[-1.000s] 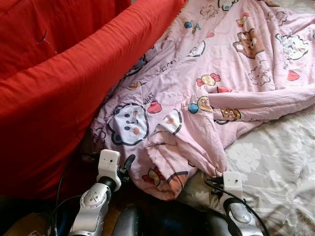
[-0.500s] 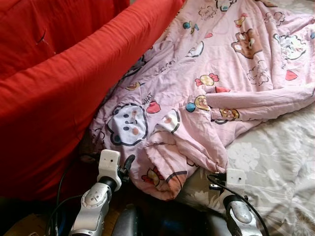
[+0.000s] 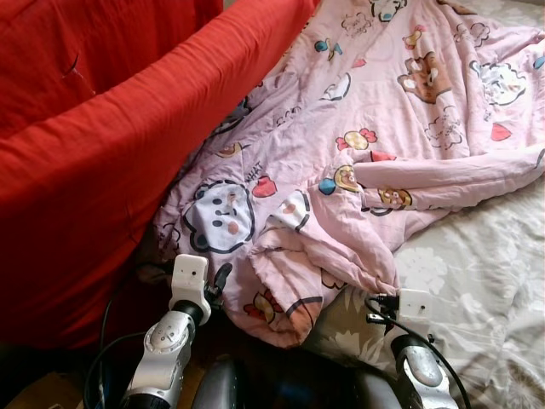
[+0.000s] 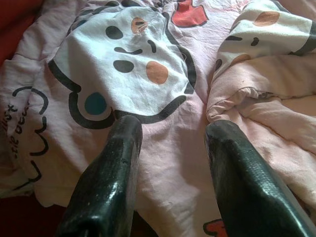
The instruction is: Clean up the room
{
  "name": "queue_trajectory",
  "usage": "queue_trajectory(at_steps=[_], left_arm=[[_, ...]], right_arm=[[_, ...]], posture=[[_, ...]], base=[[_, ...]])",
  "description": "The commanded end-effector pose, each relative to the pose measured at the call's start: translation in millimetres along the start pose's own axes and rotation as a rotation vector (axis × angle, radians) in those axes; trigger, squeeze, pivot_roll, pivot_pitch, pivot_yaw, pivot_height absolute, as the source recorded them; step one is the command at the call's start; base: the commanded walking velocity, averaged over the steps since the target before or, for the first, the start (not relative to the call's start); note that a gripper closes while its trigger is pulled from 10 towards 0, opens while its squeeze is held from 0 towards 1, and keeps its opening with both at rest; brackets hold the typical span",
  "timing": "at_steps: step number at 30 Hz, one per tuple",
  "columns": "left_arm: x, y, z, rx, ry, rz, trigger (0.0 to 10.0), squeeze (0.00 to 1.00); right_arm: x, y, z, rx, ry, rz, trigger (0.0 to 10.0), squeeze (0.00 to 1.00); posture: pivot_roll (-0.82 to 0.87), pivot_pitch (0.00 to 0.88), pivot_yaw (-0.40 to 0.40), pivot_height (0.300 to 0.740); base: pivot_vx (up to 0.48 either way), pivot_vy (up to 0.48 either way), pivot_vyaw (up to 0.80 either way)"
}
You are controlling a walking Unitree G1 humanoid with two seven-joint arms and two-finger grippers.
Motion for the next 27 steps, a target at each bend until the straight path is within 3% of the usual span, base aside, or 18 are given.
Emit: queue_trajectory(at_steps=[1, 4, 20, 27], left_arm=[[-13, 4.2, 5.0, 0.022, 0.04, 0.007, 10.0, 0.0], [-13, 5.2, 1.8, 0.029, 0.041, 0.008, 10.0, 0.0], [-10, 5.3, -11.0, 0.035, 0.043, 0.014, 10.0, 0.0], [-15, 4.7, -10.2, 0.038, 0.059, 0.02, 10.0, 0.0]], right_arm=[[-8, -0.6, 4.9, 0.002, 0.019, -0.018, 10.0, 0.0], [-3, 0.9, 3.0, 0.007, -0.007, -0.032, 10.0, 0.0], [15, 3.6, -7.6, 0.013, -0.045, -0.039, 10.0, 0.0], [15, 3.4, -8.1, 0.011, -0.045, -0.035, 10.0, 0.0]], posture=[[-0.02, 0.272, 0.033, 0.631], [-0.03, 0.252, 0.032, 0.631], [-0.04, 0.183, 0.039, 0.731], [-0.04, 0.154, 0.038, 0.74]], base=[[0.0, 0.0, 0.0], [0.0, 0.0, 0.0], [0.0, 0.0, 0.0], [0.0, 0.0, 0.0]])
Point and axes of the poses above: a point about 5 cm out from each wrist's last joint towards the gripper, its own z axis pointing back from the gripper into the wrist, its own x axis along the axis of the wrist's last joint, y = z × x, the point moved 2 cm from there along -z, pointing out of the wrist towards the gripper, and after that the axes turned 3 degrees about -z, right-handed, at the moved point
